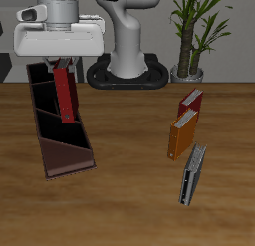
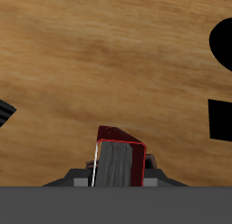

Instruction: Place the right red book into the right desk caddy's back compartment

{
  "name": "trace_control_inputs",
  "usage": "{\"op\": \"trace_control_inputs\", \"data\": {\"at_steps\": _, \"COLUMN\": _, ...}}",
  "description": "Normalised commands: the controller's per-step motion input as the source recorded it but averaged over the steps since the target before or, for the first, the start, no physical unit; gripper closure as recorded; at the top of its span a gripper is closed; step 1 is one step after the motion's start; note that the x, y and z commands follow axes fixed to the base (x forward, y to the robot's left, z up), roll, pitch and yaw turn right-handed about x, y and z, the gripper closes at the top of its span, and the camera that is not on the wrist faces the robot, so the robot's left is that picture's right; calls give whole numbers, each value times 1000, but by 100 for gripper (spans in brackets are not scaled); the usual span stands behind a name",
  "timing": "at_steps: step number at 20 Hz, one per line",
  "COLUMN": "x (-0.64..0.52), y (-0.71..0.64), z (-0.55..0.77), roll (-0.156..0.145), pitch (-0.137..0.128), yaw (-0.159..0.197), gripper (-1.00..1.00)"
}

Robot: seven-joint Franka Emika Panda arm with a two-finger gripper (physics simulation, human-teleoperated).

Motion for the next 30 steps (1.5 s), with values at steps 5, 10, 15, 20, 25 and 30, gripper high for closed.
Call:
{"op": "trace_control_inputs", "data": {"at_steps": 5, "x": -364, "y": 0, "z": -5, "roll": 20, "pitch": -15, "yaw": 62, "gripper": 100}}
{"op": "trace_control_inputs", "data": {"at_steps": 10, "x": -278, "y": 57, "z": -24, "roll": 10, "pitch": -23, "yaw": 69, "gripper": 100}}
{"op": "trace_control_inputs", "data": {"at_steps": 15, "x": -340, "y": -82, "z": 13, "roll": 5, "pitch": -44, "yaw": 83, "gripper": 100}}
{"op": "trace_control_inputs", "data": {"at_steps": 20, "x": -322, "y": -138, "z": -17, "roll": 8, "pitch": -23, "yaw": 53, "gripper": 100}}
{"op": "trace_control_inputs", "data": {"at_steps": 25, "x": -293, "y": -161, "z": -75, "roll": -15, "pitch": -17, "yaw": 60, "gripper": 100}}
{"op": "trace_control_inputs", "data": {"at_steps": 30, "x": -303, "y": -161, "z": -49, "roll": -18, "pitch": -29, "yaw": 47, "gripper": 100}}
